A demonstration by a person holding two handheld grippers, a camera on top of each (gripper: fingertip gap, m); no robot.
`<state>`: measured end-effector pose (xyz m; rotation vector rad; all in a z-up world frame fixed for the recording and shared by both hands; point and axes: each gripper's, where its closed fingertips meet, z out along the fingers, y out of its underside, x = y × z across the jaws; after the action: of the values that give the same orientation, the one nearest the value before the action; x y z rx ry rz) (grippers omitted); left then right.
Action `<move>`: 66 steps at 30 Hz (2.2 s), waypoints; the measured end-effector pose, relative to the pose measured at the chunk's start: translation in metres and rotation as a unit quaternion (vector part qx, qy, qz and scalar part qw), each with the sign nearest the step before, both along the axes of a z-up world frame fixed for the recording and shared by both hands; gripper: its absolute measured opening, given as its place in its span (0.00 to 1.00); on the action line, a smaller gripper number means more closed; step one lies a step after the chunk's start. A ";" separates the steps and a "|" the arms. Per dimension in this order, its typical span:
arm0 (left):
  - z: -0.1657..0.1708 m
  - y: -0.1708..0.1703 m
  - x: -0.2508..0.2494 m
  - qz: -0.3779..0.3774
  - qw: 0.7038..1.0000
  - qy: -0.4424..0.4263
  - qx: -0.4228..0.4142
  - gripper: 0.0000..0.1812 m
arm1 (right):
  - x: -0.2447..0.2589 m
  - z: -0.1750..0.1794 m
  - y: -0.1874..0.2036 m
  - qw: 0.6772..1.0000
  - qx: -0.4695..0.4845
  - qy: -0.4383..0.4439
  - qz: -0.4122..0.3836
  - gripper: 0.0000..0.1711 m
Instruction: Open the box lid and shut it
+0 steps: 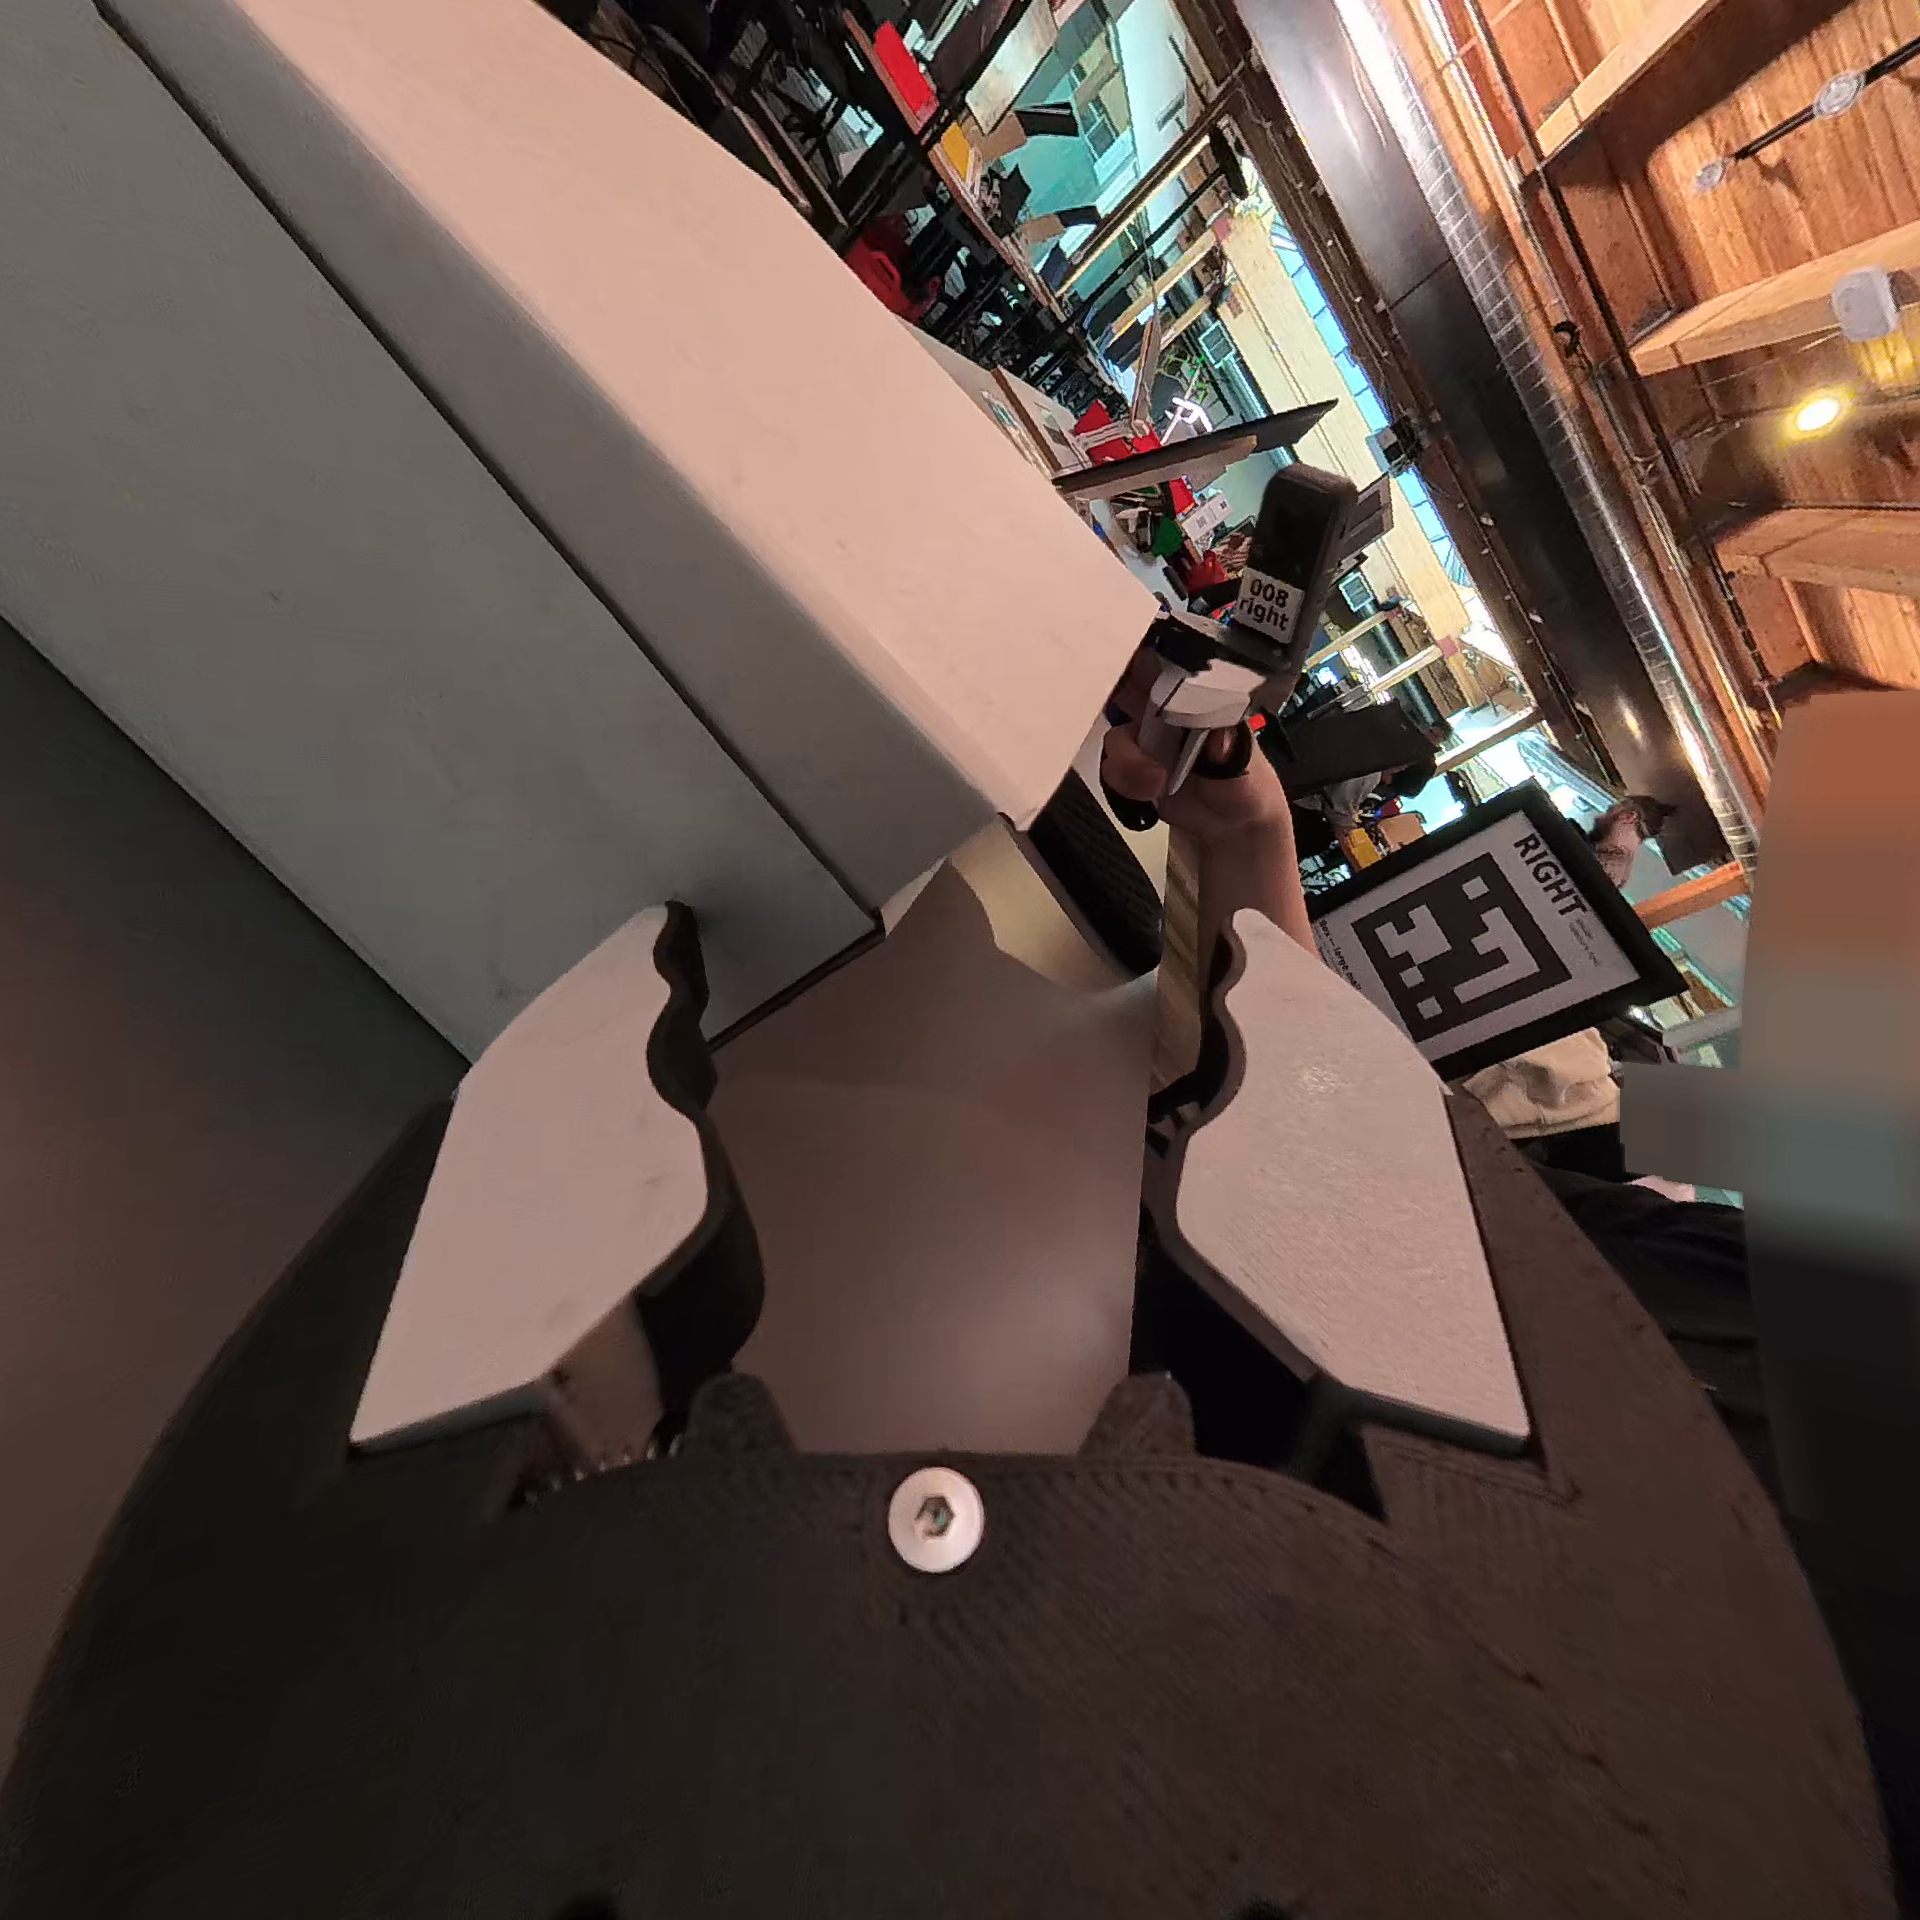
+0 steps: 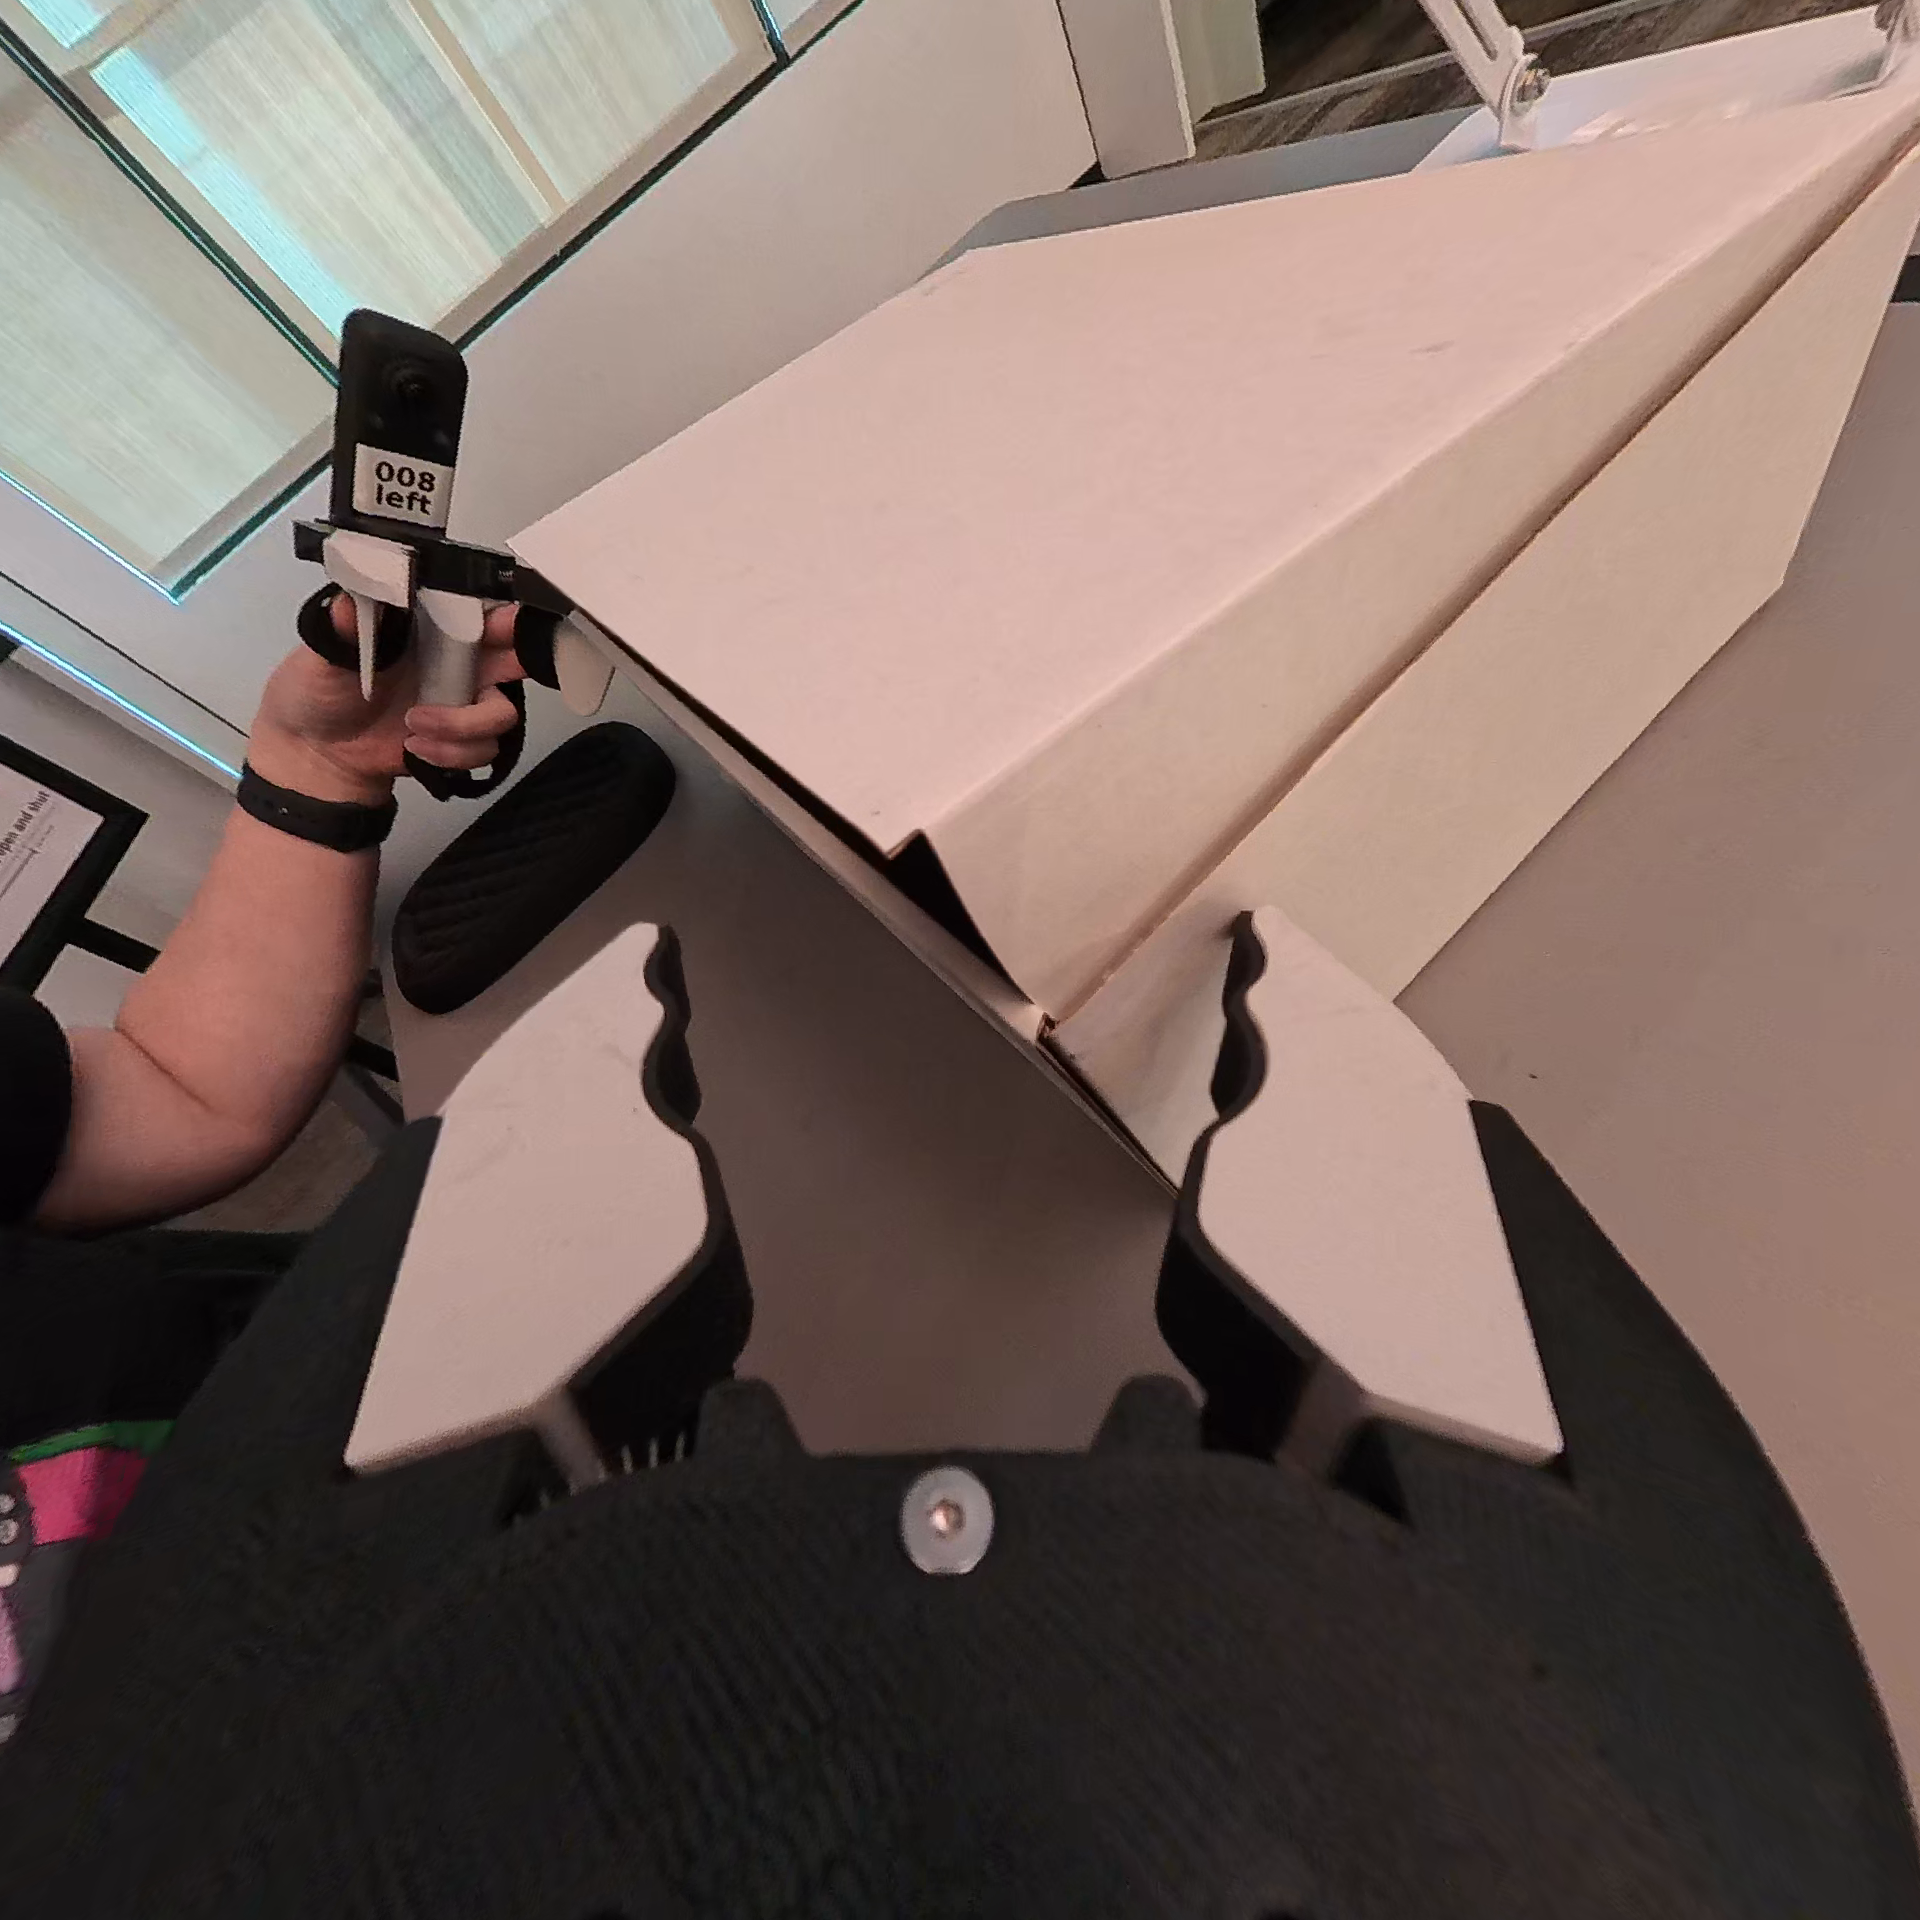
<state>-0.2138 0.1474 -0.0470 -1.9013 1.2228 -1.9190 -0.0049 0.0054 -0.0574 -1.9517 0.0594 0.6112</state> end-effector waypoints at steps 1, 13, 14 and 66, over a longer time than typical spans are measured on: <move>0.000 0.000 0.001 0.002 1.000 -0.001 0.005 0.51 | -0.001 -0.001 0.000 1.000 0.000 -0.009 0.001 0.58; -0.002 0.000 0.008 0.016 0.999 0.002 0.039 0.54 | -0.001 -0.010 0.007 0.994 -0.008 -0.103 -0.017 0.60; -0.001 0.000 0.008 0.016 0.999 0.001 0.036 0.55 | 0.000 -0.011 0.007 0.994 -0.011 -0.111 -0.020 0.60; 0.014 0.041 0.016 0.047 0.998 -0.012 -0.027 0.55 | 0.034 0.023 0.011 0.970 -0.032 0.240 -0.017 0.57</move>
<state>-0.1981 0.1882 -0.0325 -1.9199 1.0656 -1.9379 0.0292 0.0162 -0.0346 -1.8197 0.4175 1.0582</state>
